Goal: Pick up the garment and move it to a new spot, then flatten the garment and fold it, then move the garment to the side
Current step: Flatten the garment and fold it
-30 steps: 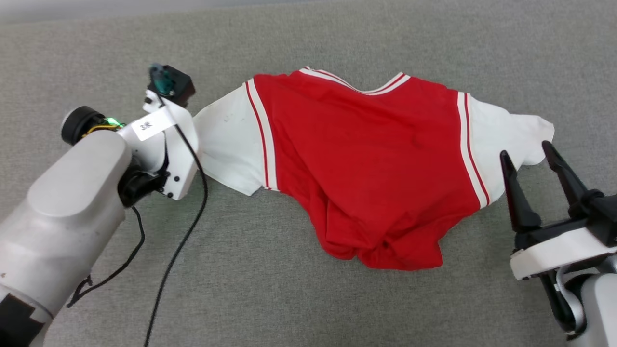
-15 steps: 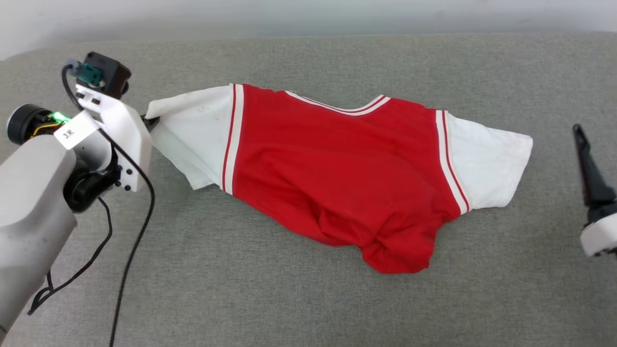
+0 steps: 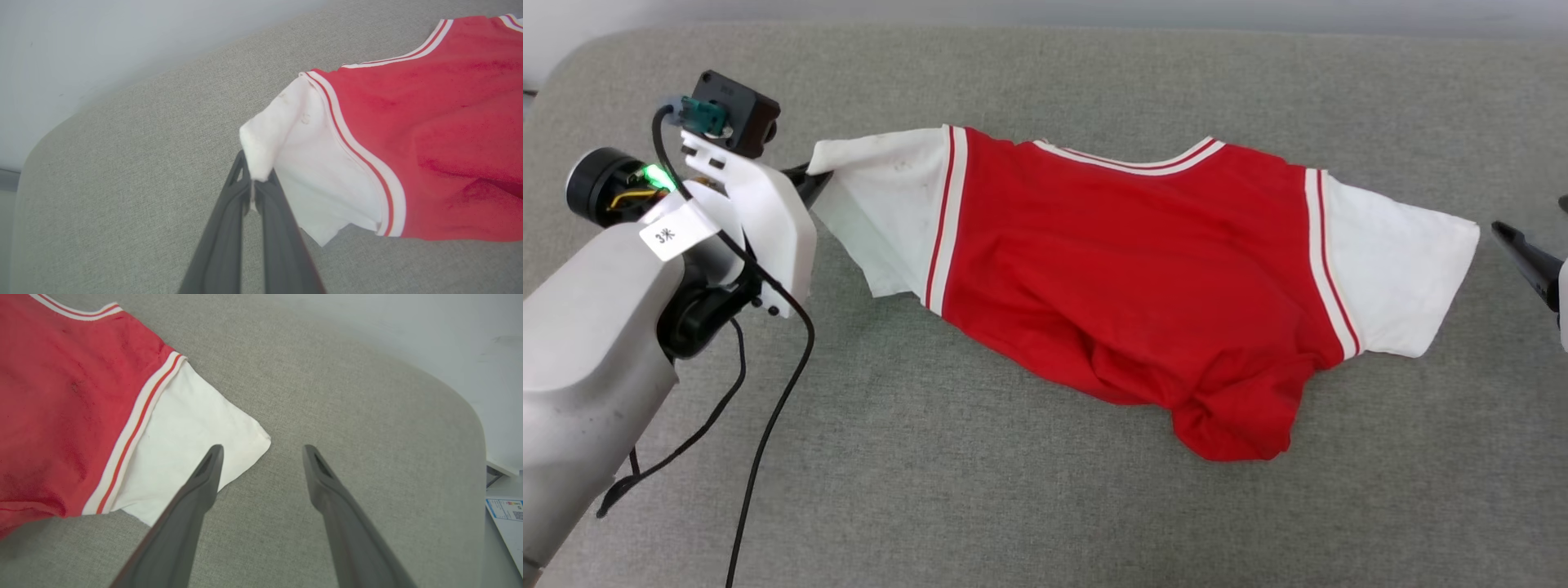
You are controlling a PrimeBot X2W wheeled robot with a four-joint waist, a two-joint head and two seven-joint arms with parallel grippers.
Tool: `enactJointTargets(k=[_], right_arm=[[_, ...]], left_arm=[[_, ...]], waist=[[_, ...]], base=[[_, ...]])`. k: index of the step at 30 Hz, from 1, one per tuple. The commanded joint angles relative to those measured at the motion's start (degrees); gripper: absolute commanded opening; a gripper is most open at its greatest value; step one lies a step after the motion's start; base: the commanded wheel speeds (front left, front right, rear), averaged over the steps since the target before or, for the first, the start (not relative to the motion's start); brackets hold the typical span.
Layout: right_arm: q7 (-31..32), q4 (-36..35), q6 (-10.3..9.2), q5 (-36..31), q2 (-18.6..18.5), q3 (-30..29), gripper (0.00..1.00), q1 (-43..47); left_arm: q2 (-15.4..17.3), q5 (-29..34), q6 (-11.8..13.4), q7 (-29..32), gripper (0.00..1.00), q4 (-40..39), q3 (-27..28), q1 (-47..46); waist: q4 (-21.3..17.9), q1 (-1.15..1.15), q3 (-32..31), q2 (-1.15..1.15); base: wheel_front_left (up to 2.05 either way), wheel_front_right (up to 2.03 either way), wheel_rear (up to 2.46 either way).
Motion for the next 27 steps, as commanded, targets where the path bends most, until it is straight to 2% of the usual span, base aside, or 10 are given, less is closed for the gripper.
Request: enactJointTargets(k=[1, 5, 10, 16, 21, 24, 25, 26, 27], right_arm=[[3.08, 1.07, -0.08, 1.88, -0.89, 1.14, 1.0, -1.82], [10.72, 4.59, -0.06, 5.78, -1.53, 3.49, 1.0, -5.71], [15.0, 9.46, -0.06, 6.44, -0.99, 5.69, 1.0, -10.17], [16.66, 15.3, -0.06, 7.03, 2.09, 6.53, 1.0, -13.46], [19.66, 19.93, -0.04, 7.5, 3.34, 10.35, 1.0, -11.3], [19.15, 21.0, -0.04, 8.21, 3.9, 11.35, 1.0, -11.46], [18.39, 20.86, -0.04, 8.38, 3.93, 11.61, 0.15, -11.73], [17.8, 20.84, -0.04, 8.73, 3.98, 11.81, 0.0, -12.18], [16.89, 20.69, -0.04, 8.62, 3.89, 12.1, 0.0, -12.78]], left_arm=[[-0.05, 0.35, 0.23, -0.43, 0.0, -0.63, 0.11, -0.9], [-0.22, 1.01, 0.55, -0.71, 0.0, -2.53, 0.12, -1.93], [-0.27, 1.87, 0.92, -1.1, 0.0, -4.59, 0.3, -3.32], [-0.13, 2.22, 1.36, -1.58, 0.0, -6.4, 0.64, -4.39], [-0.05, 2.32, 1.57, -1.78, 0.0, -7.08, 0.68, -4.7], [0.06, 2.3, 1.63, -1.9, 0.0, -7.11, 0.71, -4.85], [0.13, 2.24, 1.65, -1.93, 0.0, -7.05, 0.73, -4.8], [0.21, 2.2, 1.65, -1.9, 0.0, -6.95, 0.71, -4.79], [0.27, 2.16, 1.64, -1.92, 0.0, -6.76, 0.69, -4.73]], waist=[[0.81, 0.0, 1.19, 0.0], [1.86, 0.0, 3.38, 0.0], [3.04, 0.0, 6.12, 0.0], [3.89, 0.0, 8.69, 0.0], [3.96, 0.0, 9.57, 0.0], [3.72, 0.0, 9.79, 0.0], [3.59, 0.0, 9.82, 0.0], [3.45, 0.0, 9.82, 0.0], [3.24, 0.0, 9.68, 0.0]], base=[[0.0, 0.0, 0.0], [0.0, 0.0, 0.0], [0.0, 0.0, 0.0], [0.0, 0.0, 0.0], [0.0, 0.0, 0.0], [0.0, 0.0, 0.0], [0.0, 0.0, 0.0], [0.0, 0.0, 0.0], [0.0, 0.0, 0.0]])
